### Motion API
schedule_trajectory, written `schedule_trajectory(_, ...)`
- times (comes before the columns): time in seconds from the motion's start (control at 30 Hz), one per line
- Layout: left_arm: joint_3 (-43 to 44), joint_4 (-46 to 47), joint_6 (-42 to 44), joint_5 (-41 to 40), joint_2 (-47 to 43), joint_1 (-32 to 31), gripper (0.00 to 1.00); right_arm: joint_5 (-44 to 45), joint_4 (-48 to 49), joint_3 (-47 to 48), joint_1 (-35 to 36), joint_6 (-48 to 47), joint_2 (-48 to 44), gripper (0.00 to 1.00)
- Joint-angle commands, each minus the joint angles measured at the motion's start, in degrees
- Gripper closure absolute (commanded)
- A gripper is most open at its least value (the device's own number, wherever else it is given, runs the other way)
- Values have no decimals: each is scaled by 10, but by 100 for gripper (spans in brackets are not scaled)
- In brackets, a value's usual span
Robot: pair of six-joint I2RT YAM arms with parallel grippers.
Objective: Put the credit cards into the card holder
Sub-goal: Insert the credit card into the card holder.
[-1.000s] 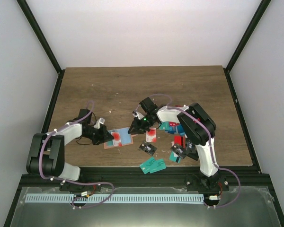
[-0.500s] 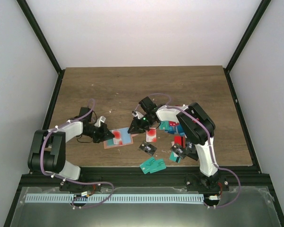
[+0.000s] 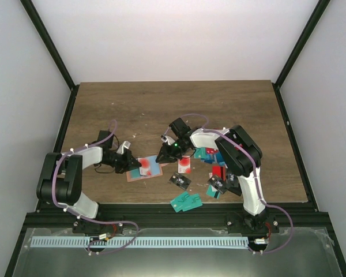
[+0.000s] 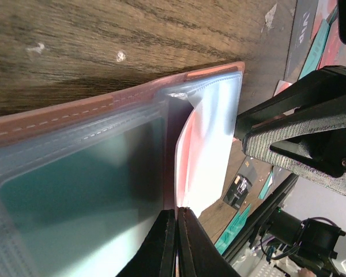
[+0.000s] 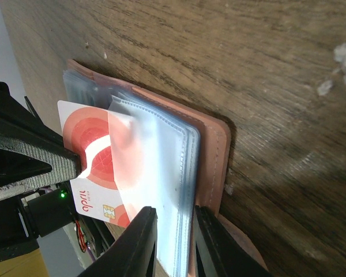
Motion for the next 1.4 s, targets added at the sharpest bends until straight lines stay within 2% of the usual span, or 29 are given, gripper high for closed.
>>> schedule_trajectory(0.0, 9, 7, 4, -13, 7, -1, 96, 19, -15, 14, 4, -7, 14, 79)
schedule_trajectory(0.63, -11, 91, -50, -9, 40, -38, 96, 16, -11, -3, 4, -9, 6, 80)
schedule_trajectory(1.37, -22, 145, -79, -20, 80, -68, 96, 19, -32, 16, 5, -24, 13, 80)
